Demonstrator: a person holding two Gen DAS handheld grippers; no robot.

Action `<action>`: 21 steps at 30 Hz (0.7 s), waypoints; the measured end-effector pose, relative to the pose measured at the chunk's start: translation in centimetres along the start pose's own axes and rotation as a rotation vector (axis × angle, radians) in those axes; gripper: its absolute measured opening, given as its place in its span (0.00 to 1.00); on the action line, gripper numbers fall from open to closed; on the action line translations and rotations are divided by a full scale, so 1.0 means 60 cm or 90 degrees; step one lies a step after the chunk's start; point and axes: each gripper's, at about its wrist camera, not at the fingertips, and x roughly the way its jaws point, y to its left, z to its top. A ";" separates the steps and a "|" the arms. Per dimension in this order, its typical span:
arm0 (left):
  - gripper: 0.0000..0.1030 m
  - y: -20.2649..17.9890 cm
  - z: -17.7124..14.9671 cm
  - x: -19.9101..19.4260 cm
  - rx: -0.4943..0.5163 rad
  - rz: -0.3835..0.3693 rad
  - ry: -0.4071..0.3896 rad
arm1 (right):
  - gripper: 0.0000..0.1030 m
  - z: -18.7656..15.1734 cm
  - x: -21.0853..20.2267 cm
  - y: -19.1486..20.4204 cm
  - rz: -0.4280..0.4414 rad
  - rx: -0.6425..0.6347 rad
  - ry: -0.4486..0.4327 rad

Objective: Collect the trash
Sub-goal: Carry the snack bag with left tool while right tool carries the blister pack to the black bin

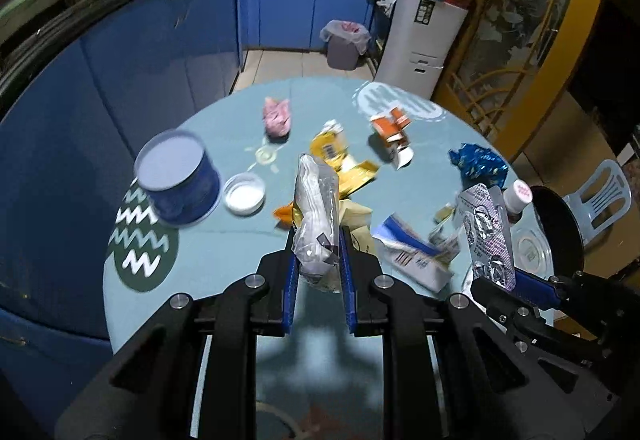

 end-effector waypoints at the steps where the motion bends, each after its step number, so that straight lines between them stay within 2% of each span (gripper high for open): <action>1: 0.19 -0.009 0.005 0.000 0.006 0.000 -0.004 | 0.19 0.002 -0.001 -0.007 0.000 0.005 -0.003; 12: 0.19 -0.131 0.059 0.013 0.070 -0.018 -0.040 | 0.19 0.022 -0.024 -0.117 -0.031 0.070 -0.050; 21: 0.19 -0.267 0.086 0.023 0.139 -0.048 -0.063 | 0.19 0.012 -0.040 -0.229 -0.067 0.138 -0.077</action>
